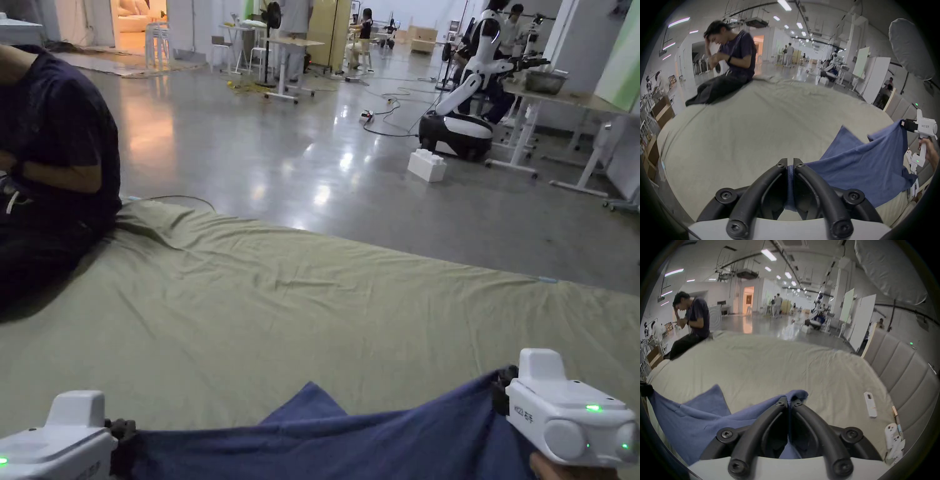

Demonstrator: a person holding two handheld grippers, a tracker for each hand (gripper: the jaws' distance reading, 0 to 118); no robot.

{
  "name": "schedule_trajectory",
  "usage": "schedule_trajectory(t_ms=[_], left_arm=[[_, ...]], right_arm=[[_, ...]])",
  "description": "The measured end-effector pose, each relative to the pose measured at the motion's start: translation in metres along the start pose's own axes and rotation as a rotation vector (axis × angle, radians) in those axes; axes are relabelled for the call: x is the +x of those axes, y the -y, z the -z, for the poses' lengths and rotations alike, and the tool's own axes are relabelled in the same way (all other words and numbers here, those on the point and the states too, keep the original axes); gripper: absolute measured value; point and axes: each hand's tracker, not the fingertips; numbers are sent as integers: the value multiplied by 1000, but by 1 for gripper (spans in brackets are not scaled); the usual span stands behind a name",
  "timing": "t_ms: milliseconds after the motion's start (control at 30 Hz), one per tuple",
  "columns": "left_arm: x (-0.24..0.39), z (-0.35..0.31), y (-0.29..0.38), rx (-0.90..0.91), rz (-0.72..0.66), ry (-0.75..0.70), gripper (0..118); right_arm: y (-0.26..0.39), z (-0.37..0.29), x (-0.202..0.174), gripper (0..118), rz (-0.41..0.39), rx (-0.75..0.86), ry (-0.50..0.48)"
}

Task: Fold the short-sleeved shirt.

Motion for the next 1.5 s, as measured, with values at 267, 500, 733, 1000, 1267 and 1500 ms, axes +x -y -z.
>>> schedule_trajectory(t_ms=[267, 500, 733, 1000, 1267, 1500], left_arm=[[46, -25, -114, 189, 73, 78, 6], [101, -50, -225, 285, 113, 107, 6], [134, -50, -308, 337, 163, 72, 6], [140, -31, -376, 383, 173, 41, 6], [148, -8, -428, 437, 183, 13, 6], [152, -7, -440, 491, 207, 7, 6]], right_arm=[[-82, -84, 64, 3, 42, 209, 117], [-162, -131, 106, 3, 85, 339, 207], [-222, -133, 129, 3, 98, 399, 266], [-278, -105, 131, 3, 93, 421, 294], [-312, -87, 123, 3, 79, 472, 315], [-316, -84, 122, 3, 50, 541, 321]])
